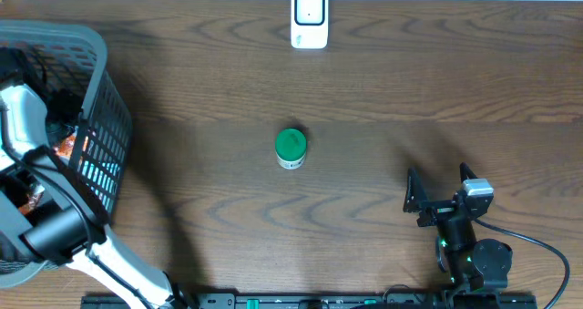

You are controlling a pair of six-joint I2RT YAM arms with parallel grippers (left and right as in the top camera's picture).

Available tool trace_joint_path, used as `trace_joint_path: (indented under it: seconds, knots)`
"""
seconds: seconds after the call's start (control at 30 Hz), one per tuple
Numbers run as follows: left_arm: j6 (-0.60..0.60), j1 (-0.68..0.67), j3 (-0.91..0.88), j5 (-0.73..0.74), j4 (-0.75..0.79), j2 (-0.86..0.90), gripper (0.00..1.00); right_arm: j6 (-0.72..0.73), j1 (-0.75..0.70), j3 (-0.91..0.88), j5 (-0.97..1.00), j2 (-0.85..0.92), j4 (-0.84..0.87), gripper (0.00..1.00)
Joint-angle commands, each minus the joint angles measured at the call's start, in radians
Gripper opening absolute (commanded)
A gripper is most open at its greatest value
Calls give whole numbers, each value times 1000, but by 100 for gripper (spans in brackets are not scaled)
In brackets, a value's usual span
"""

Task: Scan the item barcode
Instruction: 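Reach the left gripper into the basket and grasp the Kleenex pack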

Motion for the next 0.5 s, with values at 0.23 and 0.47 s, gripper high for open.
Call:
trace_joint_path:
  seconds: [0.23, 0.47]
  knots:
    - [-47, 0, 10, 35, 17, 128, 95, 11, 4, -1, 5, -5, -3, 99]
    - [-62, 0, 11, 40, -46, 129, 95, 11, 4, -1, 5, -5, -3, 99]
